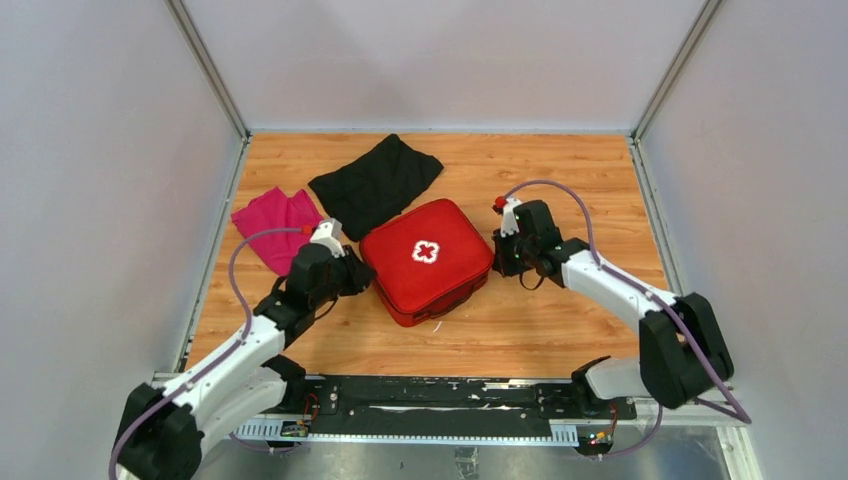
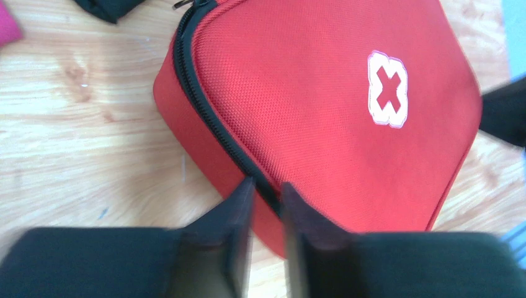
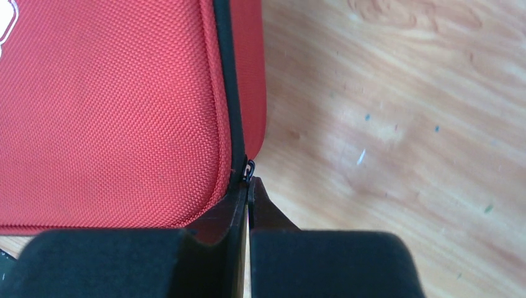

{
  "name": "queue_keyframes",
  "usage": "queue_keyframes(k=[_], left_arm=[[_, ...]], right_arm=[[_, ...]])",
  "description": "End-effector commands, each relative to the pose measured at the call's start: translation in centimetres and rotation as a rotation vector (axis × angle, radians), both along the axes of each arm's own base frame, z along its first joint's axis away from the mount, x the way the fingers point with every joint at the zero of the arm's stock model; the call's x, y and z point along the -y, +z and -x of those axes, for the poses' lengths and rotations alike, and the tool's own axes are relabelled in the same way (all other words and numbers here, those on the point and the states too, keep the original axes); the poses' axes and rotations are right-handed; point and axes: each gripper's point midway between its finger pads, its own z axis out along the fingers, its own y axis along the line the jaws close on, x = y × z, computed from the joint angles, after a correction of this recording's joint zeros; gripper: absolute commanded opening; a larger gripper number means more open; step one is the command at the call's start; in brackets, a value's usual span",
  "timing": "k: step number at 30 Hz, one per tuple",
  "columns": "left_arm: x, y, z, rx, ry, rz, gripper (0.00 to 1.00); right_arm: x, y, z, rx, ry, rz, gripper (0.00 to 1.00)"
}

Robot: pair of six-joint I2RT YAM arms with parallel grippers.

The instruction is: Organize the medicine kit

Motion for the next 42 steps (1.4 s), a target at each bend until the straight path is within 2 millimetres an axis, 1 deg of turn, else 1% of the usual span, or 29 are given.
queue_keyframes(k=[1, 3, 5, 7, 8, 9, 11, 14, 15, 16, 17, 18, 20, 21, 25, 30, 34, 36, 42], left_arm=[[-2.1, -0.2, 2.8, -0.043, 0.01, -0.077, 0.4], [-3.2, 1.8, 2.8, 0.004, 0.04, -0.11, 0.58], [-3.8, 3.9, 2.6, 0.069, 0.025, -0.16, 0.69], [-3.2, 5.1, 2.6, 0.107, -0.053, -0.227, 0.79], [-3.0, 5.1, 2.7, 0.099, -0.073, -0.271, 0.82], [-2.3, 4.9, 2.9, 0.093, -0.104, -0.296, 0.83], [0.6, 4.6, 3.6, 0.114, -0.212, -0.338, 0.83], [4.9, 3.8, 5.5, 0.174, -0.367, -0.467, 0.83], [6.7, 4.1, 6.4, 0.216, -0.428, -0.518, 0.84], [7.4, 3.3, 6.4, 0.223, -0.458, -0.612, 0.84], [8.3, 2.9, 6.6, 0.227, -0.488, -0.669, 0.84], [9.2, 3.1, 6.7, 0.228, -0.509, -0.712, 0.84], [10.2, 2.2, 6.4, 0.21, -0.529, -0.764, 0.84], [10.7, 1.7, 6.3, 0.207, -0.538, -0.771, 0.84], [11.9, 1.2, 5.9, 0.23, -0.54, -0.747, 0.81], [11.4, 0.1, 5.2, 0.219, -0.531, -0.826, 0.77], [10.7, -0.9, 4.8, 0.2, -0.512, -0.894, 0.69], [10.3, -1.5, 4.7, 0.189, -0.493, -0.912, 0.64], [9.7, -3.3, 4.6, 0.155, -0.435, -0.912, 0.36]], right_arm=[[-0.6, 0.6, -2.6, 0.018, 0.063, 0.007, 0.0], [-0.6, 0.4, -2.7, -0.004, 0.069, 0.007, 0.0], [-0.8, 0.2, -2.7, -0.019, 0.07, -0.001, 0.0], [-0.9, -0.1, -2.4, -0.035, 0.065, -0.011, 0.0], [-0.9, -0.3, -2.3, -0.047, 0.059, -0.016, 0.0], [-1.0, -0.6, -2.1, -0.058, 0.056, -0.024, 0.0], [-1.1, -1.3, -1.8, -0.082, 0.051, -0.03, 0.0], [-1.0, -1.9, -1.5, -0.101, 0.043, -0.029, 0.0], [-1.1, -1.9, -1.5, -0.103, 0.044, -0.03, 0.0], [-1.1, -1.9, -1.4, -0.105, 0.044, -0.031, 0.0], [-1.0, -1.9, -1.4, -0.106, 0.042, -0.032, 0.0], [-1.1, -1.9, -1.4, -0.109, 0.044, -0.031, 0.0], [-1.1, -1.9, -1.2, -0.116, 0.045, -0.033, 0.0], [-1.1, -1.9, -1.1, -0.12, 0.047, -0.033, 0.0], [-1.1, -2.1, -0.7, -0.136, 0.053, -0.034, 0.0], [-1.1, -2.3, -0.5, -0.142, 0.06, -0.033, 0.0], [-1.0, -2.4, -0.4, -0.143, 0.065, -0.032, 0.0], [-0.9, -2.3, -0.2, -0.145, 0.065, -0.027, 0.0], [-0.1, -2.1, 1.1, -0.182, 0.054, -0.001, 0.0]])
